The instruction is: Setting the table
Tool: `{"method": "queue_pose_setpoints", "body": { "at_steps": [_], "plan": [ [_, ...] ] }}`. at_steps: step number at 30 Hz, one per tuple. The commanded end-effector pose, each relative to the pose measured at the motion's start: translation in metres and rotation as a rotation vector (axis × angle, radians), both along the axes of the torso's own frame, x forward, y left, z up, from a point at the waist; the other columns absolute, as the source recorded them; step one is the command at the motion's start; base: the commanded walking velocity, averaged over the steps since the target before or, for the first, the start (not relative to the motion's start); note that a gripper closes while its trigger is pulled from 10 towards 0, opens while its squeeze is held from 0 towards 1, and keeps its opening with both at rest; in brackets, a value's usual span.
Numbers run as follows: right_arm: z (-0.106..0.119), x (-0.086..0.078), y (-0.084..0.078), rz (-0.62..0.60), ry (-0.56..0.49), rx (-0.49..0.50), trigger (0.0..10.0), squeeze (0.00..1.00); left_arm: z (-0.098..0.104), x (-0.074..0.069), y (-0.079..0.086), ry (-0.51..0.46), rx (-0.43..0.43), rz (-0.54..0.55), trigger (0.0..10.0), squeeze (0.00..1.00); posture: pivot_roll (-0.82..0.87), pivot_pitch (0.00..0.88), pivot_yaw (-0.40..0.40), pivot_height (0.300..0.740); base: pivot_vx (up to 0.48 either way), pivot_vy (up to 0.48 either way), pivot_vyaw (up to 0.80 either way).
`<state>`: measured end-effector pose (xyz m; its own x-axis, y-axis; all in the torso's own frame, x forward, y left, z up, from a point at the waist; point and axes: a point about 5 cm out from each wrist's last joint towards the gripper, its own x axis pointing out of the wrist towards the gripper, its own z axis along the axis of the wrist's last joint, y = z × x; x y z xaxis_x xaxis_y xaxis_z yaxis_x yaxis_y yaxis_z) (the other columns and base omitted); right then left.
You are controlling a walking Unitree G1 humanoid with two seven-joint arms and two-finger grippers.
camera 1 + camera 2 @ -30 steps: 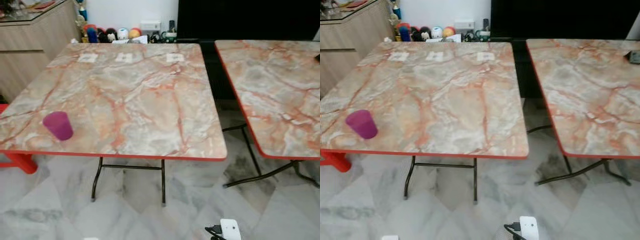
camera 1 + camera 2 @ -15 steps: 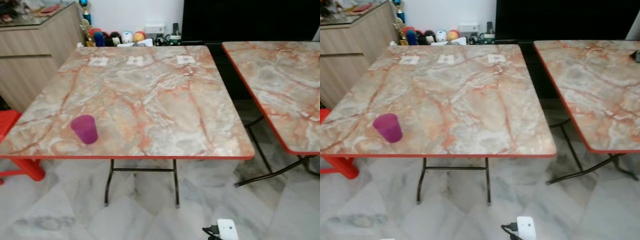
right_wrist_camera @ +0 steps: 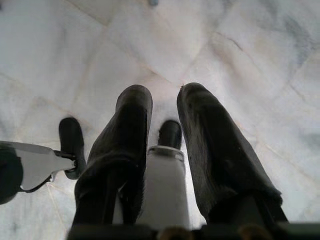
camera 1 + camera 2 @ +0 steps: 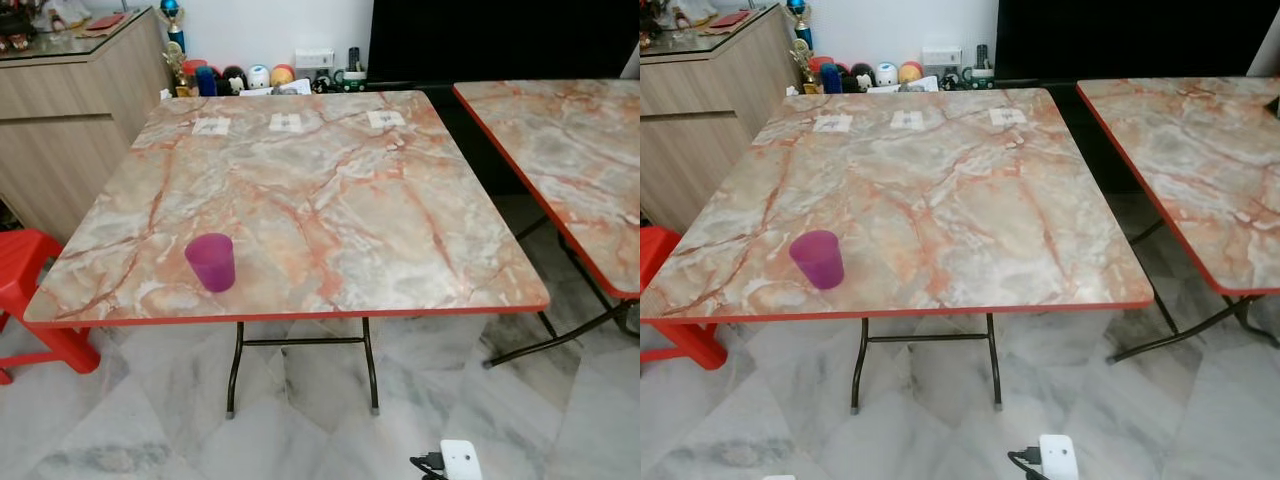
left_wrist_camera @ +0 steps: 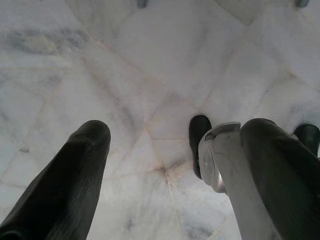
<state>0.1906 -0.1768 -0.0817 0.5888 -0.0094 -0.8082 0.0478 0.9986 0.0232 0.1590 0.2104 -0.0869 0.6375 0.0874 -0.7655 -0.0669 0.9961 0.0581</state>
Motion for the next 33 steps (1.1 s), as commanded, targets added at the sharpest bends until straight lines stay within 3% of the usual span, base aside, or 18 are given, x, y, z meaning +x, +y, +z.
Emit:
{"method": "queue_pose_setpoints", "body": {
  "at_steps": [1,5,15,16,17,18,20,23,33],
  "plan": [
    [-0.001,-0.002,-0.001,-0.004,0.008,-0.001,10.0,0.00,-0.002,-0.005,0.000,-0.001,0.012,0.000,10.0,0.00,-0.03,0.062,0.030,0.740,0.000,0.000,0.00],
    [-0.001,-0.002,-0.002,-0.001,0.009,-0.002,10.0,0.00,0.003,-0.001,0.001,-0.087,0.010,0.054,10.0,0.00,-0.02,0.065,0.028,0.740,0.000,0.000,0.00],
    [-0.001,-0.002,-0.004,0.005,0.012,-0.008,10.0,0.00,0.010,0.006,-0.001,-0.188,0.039,0.010,10.0,0.00,-0.01,0.070,0.022,0.740,0.000,0.000,0.00],
    [-0.001,-0.002,-0.004,0.008,0.013,-0.010,10.0,0.00,0.049,0.056,0.021,-0.407,0.099,-0.019,10.0,0.00,-0.01,0.072,0.019,0.740,0.000,0.000,0.00],
    [-0.001,-0.002,-0.004,0.008,0.013,-0.010,10.0,0.00,0.049,0.056,0.021,-0.407,0.099,-0.019,10.0,0.00,-0.01,0.072,0.019,0.740,0.000,0.000,0.00],
    [-0.001,-0.002,-0.004,0.008,0.013,-0.011,10.0,0.00,0.074,0.079,0.032,-0.533,0.133,-0.036,10.0,0.00,0.00,0.074,0.018,0.740,0.000,0.000,0.00],
    [-0.001,-0.002,-0.005,0.008,0.013,-0.016,10.0,0.00,0.089,0.075,0.038,-0.650,0.156,-0.039,10.0,0.00,0.00,0.078,0.014,0.740,0.000,0.000,0.00],
    [-0.001,-0.003,-0.006,-0.032,0.008,-0.015,10.0,0.00,0.103,0.075,0.037,-0.735,0.172,-0.051,10.0,0.00,0.01,0.078,0.013,0.740,0.000,0.000,0.00],
    [-0.001,-0.003,-0.008,-0.048,0.006,-0.030,10.0,0.00,0.122,0.070,0.031,-0.814,0.145,-0.049,10.0,0.00,0.01,0.082,0.009,0.740,0.000,0.000,0.00]
  ]
}}
